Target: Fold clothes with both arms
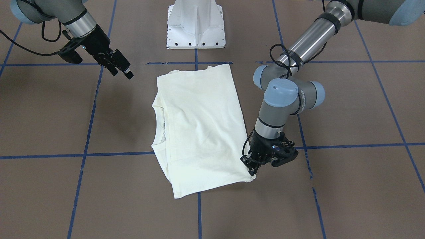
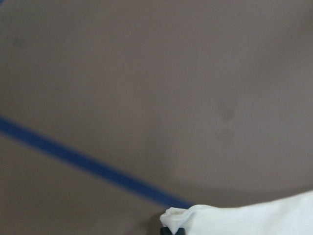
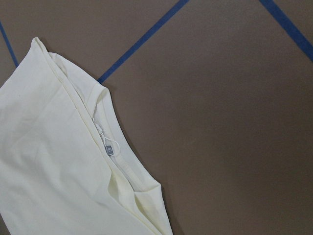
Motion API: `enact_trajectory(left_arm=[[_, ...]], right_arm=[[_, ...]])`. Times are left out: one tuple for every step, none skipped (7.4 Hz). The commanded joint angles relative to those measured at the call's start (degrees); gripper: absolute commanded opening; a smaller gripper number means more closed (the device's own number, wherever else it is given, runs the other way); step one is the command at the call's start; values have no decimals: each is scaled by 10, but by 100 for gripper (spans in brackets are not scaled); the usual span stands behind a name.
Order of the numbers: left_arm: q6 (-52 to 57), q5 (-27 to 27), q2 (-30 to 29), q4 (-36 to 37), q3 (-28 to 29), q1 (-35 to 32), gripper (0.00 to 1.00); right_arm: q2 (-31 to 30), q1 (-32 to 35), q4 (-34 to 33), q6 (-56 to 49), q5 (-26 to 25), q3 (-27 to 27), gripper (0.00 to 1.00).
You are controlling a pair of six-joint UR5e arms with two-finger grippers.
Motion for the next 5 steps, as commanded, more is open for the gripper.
enact_trajectory(left_arm=[[0, -4, -52, -48, 72, -15, 0], [0, -5, -34, -48, 26, -11, 37], [-1, -29, 45, -43, -93, -2, 44], [1, -77, 112, -41, -178, -2, 45], [3, -82, 143, -41, -218, -3, 46]], right_arm=[[41, -1, -1, 1, -2, -27, 100], [72, -4, -5, 6, -3, -44, 100], [138, -10, -59, 58, -4, -68, 100], [211, -30, -152, 77, -8, -85, 100], [266, -61, -202, 100, -52, -120, 100]])
